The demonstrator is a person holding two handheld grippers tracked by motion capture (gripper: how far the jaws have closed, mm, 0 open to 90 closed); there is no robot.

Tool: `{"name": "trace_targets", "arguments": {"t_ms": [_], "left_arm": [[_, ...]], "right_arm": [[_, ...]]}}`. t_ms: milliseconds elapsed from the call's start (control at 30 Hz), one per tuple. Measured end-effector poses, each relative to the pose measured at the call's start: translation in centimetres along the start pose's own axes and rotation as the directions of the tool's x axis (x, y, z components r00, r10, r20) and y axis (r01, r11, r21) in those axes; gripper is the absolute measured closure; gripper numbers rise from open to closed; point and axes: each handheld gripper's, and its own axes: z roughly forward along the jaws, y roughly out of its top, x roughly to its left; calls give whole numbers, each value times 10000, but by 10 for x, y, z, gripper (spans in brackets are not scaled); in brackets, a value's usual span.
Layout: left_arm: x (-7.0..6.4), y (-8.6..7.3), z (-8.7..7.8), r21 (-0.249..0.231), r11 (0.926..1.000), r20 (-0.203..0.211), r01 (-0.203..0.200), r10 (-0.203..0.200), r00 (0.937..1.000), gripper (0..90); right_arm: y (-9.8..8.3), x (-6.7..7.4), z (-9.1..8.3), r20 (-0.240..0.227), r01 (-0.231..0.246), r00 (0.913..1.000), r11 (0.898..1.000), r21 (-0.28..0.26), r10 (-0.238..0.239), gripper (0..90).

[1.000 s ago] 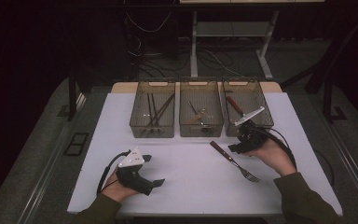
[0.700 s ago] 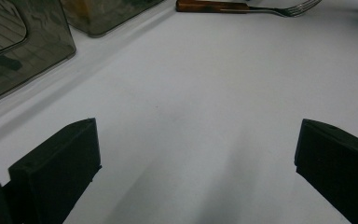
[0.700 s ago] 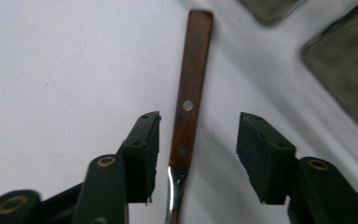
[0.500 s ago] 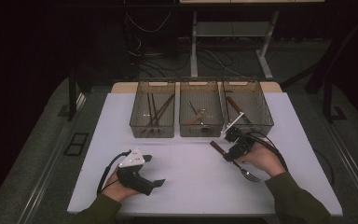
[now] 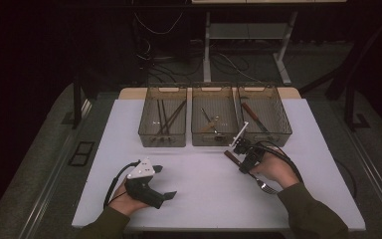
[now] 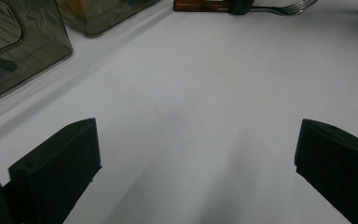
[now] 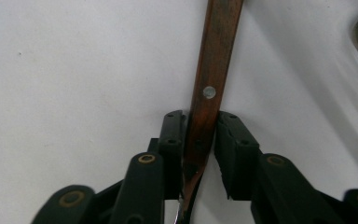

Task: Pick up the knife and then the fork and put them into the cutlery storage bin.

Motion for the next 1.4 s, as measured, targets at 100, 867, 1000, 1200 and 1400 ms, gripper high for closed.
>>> {"name": "trace_targets", "arguments": {"t_ms": [100,867,1000,1200,1400], "left_arm": [[0,0,0,-7,10000,-4,8,-8,10000,0],[-1,1,0,-6,10000,-19,-14,14,10000,0],[-1,1,0,-15,10000,-23,-9,9,10000,0],[-1,1,0,-14,10000,-21,-25,25,10000,0],[-2,1,-1,-32,10000,-16,-49,49,10000,0]], "right_arm": [[3,1,0,-73,-2,10000,9998,195,4,766],[-14,-17,-19,-680,-350,9973,9917,-1238,267,777],[-21,-26,-24,-897,-511,9954,9798,-1933,342,778],[-32,-38,-34,-1477,-922,9877,9533,-2876,510,778],[-44,-47,-44,-1731,-1255,9829,9158,-3815,626,777]]}}
